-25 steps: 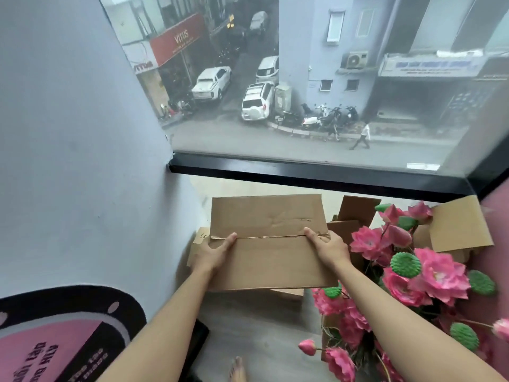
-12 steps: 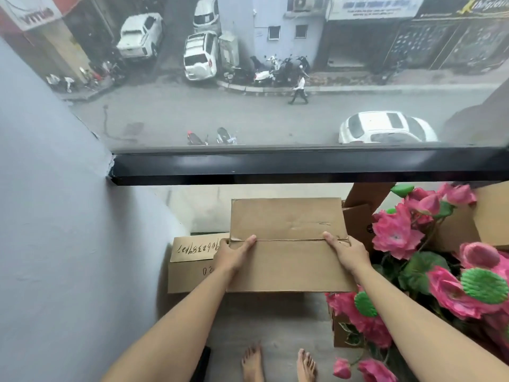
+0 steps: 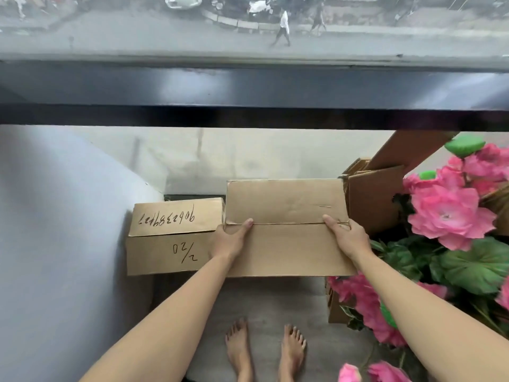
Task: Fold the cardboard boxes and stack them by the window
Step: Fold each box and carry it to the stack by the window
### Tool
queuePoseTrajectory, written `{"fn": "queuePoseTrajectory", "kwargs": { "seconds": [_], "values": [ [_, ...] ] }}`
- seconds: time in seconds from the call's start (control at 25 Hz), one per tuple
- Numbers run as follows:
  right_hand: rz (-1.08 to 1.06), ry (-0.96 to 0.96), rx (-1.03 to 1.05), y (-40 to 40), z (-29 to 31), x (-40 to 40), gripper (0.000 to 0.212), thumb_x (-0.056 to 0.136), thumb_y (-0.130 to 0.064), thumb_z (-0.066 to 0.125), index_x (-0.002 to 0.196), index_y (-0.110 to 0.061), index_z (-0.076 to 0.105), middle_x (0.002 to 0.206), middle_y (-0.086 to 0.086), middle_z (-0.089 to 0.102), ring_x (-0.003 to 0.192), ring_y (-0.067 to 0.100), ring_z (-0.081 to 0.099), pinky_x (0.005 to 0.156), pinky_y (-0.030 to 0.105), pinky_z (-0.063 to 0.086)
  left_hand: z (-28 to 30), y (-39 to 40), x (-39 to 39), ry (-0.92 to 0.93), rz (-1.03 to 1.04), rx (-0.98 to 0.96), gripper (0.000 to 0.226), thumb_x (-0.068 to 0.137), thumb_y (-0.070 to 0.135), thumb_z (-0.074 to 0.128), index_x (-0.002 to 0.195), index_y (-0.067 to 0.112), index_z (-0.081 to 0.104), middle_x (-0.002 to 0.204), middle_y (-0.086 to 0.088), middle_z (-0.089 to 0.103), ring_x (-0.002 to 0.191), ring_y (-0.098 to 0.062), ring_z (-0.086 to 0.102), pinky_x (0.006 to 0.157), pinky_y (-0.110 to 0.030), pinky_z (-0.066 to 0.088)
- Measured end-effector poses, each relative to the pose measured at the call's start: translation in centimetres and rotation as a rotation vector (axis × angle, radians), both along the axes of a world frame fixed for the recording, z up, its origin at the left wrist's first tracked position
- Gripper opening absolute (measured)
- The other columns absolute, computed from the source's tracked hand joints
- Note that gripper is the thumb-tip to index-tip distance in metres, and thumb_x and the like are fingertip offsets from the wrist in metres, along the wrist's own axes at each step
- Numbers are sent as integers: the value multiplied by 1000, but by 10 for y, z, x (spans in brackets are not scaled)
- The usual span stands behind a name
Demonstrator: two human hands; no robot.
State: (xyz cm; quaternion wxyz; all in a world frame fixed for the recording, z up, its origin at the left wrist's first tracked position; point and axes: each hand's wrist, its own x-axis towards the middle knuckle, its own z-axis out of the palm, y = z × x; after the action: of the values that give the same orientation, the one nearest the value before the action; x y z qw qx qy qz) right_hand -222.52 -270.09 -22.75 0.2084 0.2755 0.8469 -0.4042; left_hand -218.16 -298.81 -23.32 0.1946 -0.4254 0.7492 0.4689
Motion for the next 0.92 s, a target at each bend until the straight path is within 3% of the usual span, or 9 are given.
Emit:
{"fn": "queuePoseTrajectory", "kwargs": {
  "seconds": [0.2, 0.32, 0.48, 0.6, 0.8, 0.92],
  "values": [
    [67, -44, 35, 10, -63, -3, 48, 79, -73, 63, 94, -28, 67, 112, 4, 71, 109, 31, 62, 97, 45, 49, -66, 13, 6, -71, 30, -78, 93, 68, 78, 69, 132, 12, 54, 134, -8, 62, 127, -30, 54, 101, -37, 43],
    [90, -66, 64, 13, -96, -9, 53, 77, -77, 61, 99, -29, 67, 117, 3, 70, 115, 33, 58, 100, 42, 46, -101, 18, 3, -94, 41, -89, 93, 71, 76, 70, 133, 9, 50, 136, -10, 59, 129, -31, 53, 102, -37, 41],
    [118, -90, 54, 10, -136, -15, 65, 76, -79, 60, 111, -24, 70, 119, 3, 70, 116, 31, 59, 96, 37, 46, -140, 15, -1, -85, 40, -105, 93, 75, 73, 68, 139, 9, 47, 141, -12, 56, 132, -33, 50, 106, -38, 40],
    [115, -118, 50, 10, -165, -14, 71, 75, -79, 62, 114, -20, 68, 120, 5, 69, 115, 30, 60, 100, 41, 47, -165, 15, 2, -103, 32, -120, 91, 79, 71, 66, 140, 7, 47, 143, -13, 54, 134, -32, 47, 108, -38, 39],
    [102, -129, 87, 5, -198, -4, 65, 78, -73, 65, 112, -17, 63, 121, 9, 67, 118, 33, 58, 98, 39, 47, -191, 18, 3, -126, 22, -114, 91, 86, 64, 64, 145, 0, 38, 148, -17, 47, 138, -34, 42, 110, -38, 34],
    [90, -146, 85, -3, -208, -4, 68, 82, -70, 63, 121, -14, 59, 126, 11, 64, 120, 34, 56, 99, 39, 45, -200, 20, -1, -152, 1, -171, 86, 90, 58, 62, 142, -4, 34, 147, -23, 46, 136, -38, 44, 108, -41, 36]
  ]
}}
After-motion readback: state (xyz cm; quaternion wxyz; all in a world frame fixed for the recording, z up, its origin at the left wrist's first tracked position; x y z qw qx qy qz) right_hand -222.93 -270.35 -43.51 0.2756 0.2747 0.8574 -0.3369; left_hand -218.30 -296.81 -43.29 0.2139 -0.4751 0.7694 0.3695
